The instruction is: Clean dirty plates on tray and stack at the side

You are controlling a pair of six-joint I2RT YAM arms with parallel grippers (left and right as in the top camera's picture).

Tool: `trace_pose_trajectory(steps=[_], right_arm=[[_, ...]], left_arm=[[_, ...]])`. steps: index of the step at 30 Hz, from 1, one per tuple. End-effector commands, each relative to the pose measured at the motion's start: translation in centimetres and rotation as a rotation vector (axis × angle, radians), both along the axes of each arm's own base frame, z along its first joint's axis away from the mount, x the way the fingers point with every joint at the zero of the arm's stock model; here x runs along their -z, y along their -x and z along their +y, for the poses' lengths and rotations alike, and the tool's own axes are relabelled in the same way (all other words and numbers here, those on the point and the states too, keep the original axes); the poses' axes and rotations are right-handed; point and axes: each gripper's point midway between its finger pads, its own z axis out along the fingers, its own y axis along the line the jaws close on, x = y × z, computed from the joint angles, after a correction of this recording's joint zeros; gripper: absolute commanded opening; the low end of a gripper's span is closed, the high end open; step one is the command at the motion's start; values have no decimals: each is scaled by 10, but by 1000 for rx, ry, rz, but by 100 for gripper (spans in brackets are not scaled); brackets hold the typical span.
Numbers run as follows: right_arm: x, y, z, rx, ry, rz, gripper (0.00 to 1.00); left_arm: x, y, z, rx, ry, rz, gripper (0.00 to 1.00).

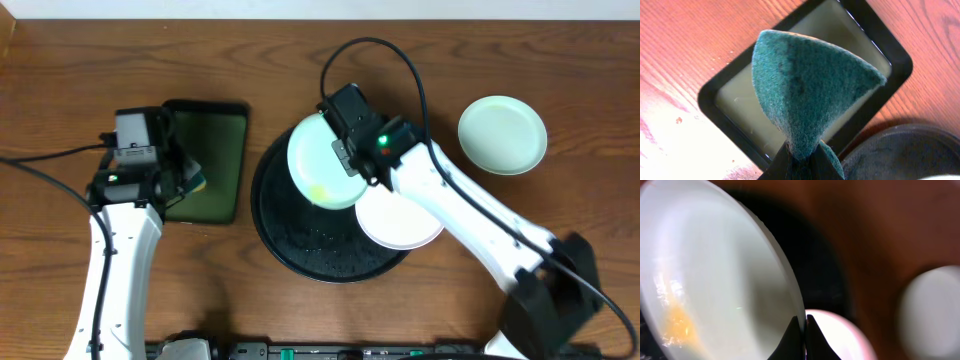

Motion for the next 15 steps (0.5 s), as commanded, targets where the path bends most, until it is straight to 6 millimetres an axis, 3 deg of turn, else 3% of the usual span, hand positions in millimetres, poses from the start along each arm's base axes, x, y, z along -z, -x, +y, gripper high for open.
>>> trace_pose_trajectory(steps=[1, 9, 15], right_arm=[[-72, -8, -18, -8, 236, -281, 1], [-154, 8, 5, -138, 579, -567, 1], [-191, 22, 28, -200, 759, -667, 1]], left_arm=[[2, 2, 4, -9, 28, 0, 7], [2, 2, 5, -12, 28, 0, 7], [2, 2, 5, -12, 28, 1, 8]])
